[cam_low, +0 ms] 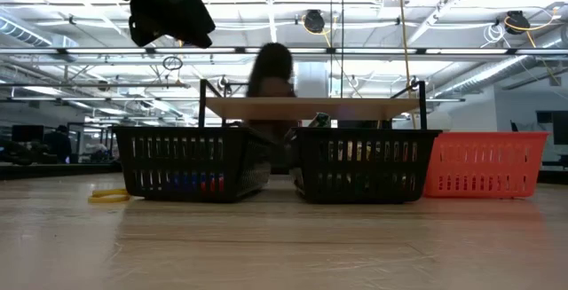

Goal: Pick & Place Office Desk Supplies
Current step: Put the bottom yellow rubber band into the orange basket

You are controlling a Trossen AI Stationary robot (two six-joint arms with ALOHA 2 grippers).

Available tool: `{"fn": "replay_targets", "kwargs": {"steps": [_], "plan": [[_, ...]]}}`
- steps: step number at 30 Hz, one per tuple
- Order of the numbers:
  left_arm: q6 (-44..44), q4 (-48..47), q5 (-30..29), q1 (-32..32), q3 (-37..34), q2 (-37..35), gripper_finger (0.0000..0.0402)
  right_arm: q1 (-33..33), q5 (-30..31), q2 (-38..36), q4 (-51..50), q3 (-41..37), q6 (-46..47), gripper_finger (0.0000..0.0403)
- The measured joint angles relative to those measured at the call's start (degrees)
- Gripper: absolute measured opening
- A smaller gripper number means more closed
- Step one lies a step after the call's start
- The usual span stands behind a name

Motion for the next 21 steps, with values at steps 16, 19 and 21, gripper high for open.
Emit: {"fn": "replay_targets", "kwargs": {"steps": [16, 19, 21], "plan": [[-11.6, -21.0, 7.1, -5.1, -0.3, 0.0, 0.0127, -0.3, 0.0, 0.0, -2.4, 0.0, 0.1, 0.0199], [-12.7, -20.5, 7.0, -7.0, -1.7, 0.0, 0.0127, -1.0, 0.0, 0.0, -2.4, 0.0, 0.5, 0.0199], [-14.7, -19.2, 7.0, -7.8, -3.2, 0.0, 0.0127, -1.5, 0.0, 0.0, -2.5, 0.0, 1.5, 0.0199]]}}
